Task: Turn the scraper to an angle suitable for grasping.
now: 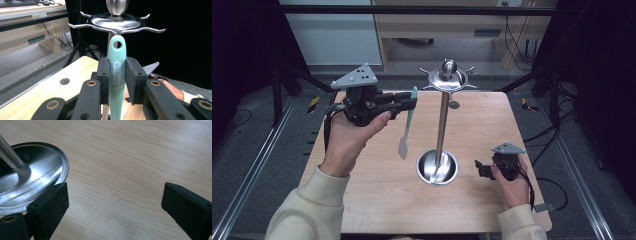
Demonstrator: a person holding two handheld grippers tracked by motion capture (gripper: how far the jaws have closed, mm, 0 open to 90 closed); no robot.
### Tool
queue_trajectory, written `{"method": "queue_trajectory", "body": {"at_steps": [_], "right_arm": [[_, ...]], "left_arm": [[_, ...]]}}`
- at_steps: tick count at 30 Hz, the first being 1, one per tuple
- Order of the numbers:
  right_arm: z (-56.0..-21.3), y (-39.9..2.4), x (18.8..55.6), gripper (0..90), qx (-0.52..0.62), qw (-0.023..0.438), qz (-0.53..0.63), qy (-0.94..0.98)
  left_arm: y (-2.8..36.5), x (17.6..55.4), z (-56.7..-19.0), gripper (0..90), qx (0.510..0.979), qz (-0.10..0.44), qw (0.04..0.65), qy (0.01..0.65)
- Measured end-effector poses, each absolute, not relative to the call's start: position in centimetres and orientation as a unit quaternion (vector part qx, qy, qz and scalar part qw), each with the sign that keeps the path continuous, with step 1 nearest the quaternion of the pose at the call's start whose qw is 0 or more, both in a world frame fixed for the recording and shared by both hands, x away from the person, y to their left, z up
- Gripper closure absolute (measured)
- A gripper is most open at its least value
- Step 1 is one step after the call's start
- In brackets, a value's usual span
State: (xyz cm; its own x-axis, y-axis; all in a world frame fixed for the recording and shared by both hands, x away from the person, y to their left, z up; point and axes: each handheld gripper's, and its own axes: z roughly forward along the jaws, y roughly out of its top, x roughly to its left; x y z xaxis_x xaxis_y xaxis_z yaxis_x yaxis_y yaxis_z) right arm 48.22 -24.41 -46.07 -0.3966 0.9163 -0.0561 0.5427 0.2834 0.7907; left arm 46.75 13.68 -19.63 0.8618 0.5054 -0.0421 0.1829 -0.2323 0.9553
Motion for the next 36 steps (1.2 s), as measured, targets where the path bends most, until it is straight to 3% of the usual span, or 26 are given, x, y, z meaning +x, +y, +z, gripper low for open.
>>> {"method": "queue_trajectory", "body": {"at_steps": [36], "right_arm": [[-46.1,-24.4,48.2,7.8,0.479,0.26,0.355,0.76]], "left_arm": [[11.8,48.0,-19.7,74.1,0.778,0.13,0.575,0.219]]}}
